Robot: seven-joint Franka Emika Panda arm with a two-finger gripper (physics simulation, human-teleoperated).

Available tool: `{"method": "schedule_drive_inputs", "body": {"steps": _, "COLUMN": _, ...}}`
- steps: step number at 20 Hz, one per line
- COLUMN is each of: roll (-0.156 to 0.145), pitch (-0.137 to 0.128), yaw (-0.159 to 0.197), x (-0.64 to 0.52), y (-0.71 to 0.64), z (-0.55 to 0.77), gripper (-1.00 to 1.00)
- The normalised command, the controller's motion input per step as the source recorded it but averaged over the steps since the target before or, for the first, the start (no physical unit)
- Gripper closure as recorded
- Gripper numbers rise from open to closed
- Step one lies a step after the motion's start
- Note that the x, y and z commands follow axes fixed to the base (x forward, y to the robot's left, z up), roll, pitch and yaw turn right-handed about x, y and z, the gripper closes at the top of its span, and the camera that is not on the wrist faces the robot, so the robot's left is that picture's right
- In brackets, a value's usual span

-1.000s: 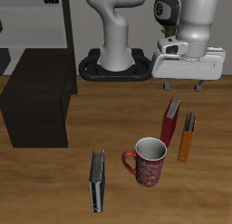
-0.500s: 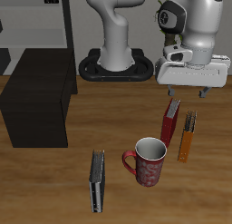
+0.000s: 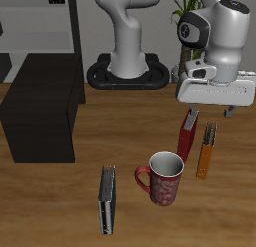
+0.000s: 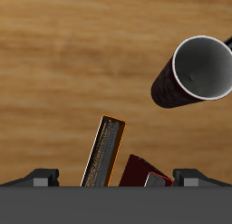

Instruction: Place the orange book upright on top of the shelf

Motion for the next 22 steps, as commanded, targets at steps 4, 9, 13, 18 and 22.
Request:
{"method": "schedule_drive_inputs", "body": {"steps": 4, "roll": -0.008, "pitch": 0.017, "yaw": -0.024, "x": 0.08, "y": 0.01, "z": -0.13, "gripper": -1.0}}
{"method": "schedule_drive_inputs", "body": {"steps": 9, "roll": 0.009, "pitch": 0.014, "yaw": 0.005, "x": 0.07, "y": 0.07, "z": -0.19, "gripper": -1.0}}
{"method": "schedule_drive_inputs", "body": {"steps": 13, "roll": -0.005, "pitch": 0.016, "yaw": 0.002, "x": 0.02, "y": 0.0, "z": -0.21, "gripper": -1.0}}
{"method": "schedule_drive_inputs", "body": {"steps": 18, "roll": -0.001, "pitch": 0.015, "yaw": -0.007, "x": 0.02, "y": -0.04, "z": -0.2, "gripper": -1.0}}
{"method": "schedule_drive_inputs", "body": {"steps": 22, "roll": 0.0, "pitch": 0.025, "yaw": 0.011, "x": 0.01, "y": 0.0, "z": -0.21, "gripper": -1.0}}
